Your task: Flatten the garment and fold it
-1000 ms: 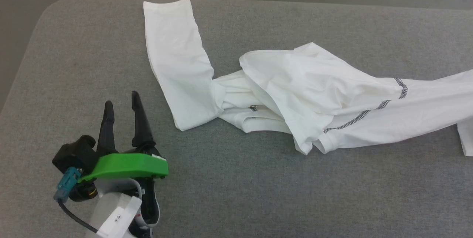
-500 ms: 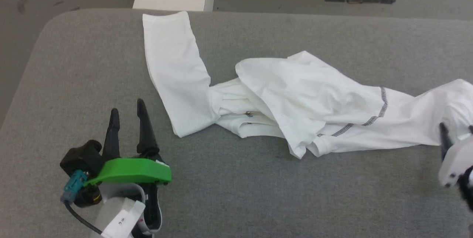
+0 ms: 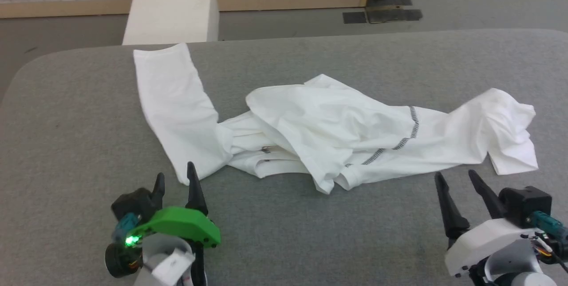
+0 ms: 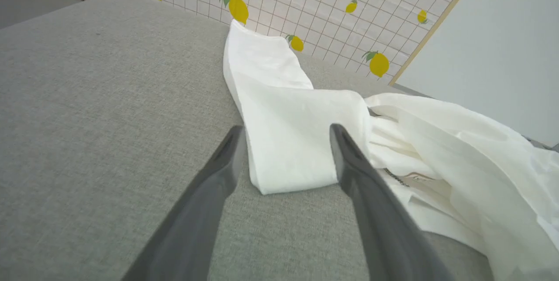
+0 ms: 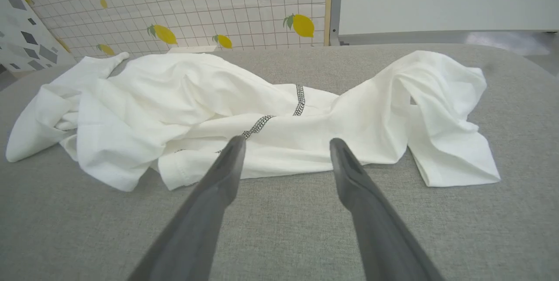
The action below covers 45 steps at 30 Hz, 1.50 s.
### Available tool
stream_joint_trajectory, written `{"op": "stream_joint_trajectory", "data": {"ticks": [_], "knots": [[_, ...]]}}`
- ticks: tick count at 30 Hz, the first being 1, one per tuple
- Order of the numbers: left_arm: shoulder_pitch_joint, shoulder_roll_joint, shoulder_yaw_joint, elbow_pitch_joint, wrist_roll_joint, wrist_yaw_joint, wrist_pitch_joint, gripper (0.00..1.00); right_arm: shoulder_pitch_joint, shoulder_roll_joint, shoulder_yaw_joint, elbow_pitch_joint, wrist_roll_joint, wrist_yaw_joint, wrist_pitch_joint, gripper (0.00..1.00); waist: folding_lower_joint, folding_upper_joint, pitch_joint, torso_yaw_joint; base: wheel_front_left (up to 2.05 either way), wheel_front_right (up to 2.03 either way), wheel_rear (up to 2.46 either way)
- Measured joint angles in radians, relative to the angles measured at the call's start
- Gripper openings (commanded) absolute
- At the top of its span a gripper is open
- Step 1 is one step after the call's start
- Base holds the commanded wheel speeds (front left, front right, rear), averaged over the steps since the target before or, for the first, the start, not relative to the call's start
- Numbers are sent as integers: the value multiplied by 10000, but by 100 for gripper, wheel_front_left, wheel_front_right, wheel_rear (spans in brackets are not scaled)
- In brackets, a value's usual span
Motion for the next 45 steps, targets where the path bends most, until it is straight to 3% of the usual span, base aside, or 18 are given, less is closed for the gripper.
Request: {"op": "stream_joint_trajectory", "data": {"ticks": [9,14,15,17,21,24,30,35,38,41,45], "knots": [[-1961,286,-71,2433,199,1212,2583,100,-207,69,685,63,105,0,-69,100,0,0,487,-490,0,0,0],[-2641,437,-52,2903,84,1396,3877,100,-420,82,844,151,211,0,-67,100,0,0,785,-597,0,0,0],[-2713,454,-84,2895,54,1346,4075,85,-429,82,859,171,219,0,-67,100,0,0,807,-583,0,0,0],[-2740,493,-142,2813,-150,1001,4259,0,-429,84,876,190,228,0,-67,100,0,0,808,-526,0,0,0],[-2516,410,-362,2288,-380,255,4013,0,-426,102,882,217,236,0,-65,100,0,0,693,-322,0,0,0],[-2034,270,-587,1398,-499,-25,3603,0,-418,107,846,194,236,0,-54,100,0,0,536,-119,0,0,0],[-759,198,-679,-2391,-861,-155,3664,0,-313,115,658,15,234,0,54,100,0,0,223,413,0,0,0],[338,520,-456,-6117,-918,380,4215,0,-184,121,512,-115,234,0,123,100,0,0,4,901,0,0,0],[684,826,-121,-7446,-679,796,4508,0,-184,125,479,-153,234,0,163,100,0,0,-94,1124,0,0,0],[1017,1028,173,-7827,-639,1166,4926,0,-187,128,477,-198,234,0,203,100,0,0,-172,1224,0,0,0],[1476,1049,500,-7093,-865,1413,5208,0,-205,134,491,-247,234,0,213,100,0,0,-140,1119,0,0,0]]}}
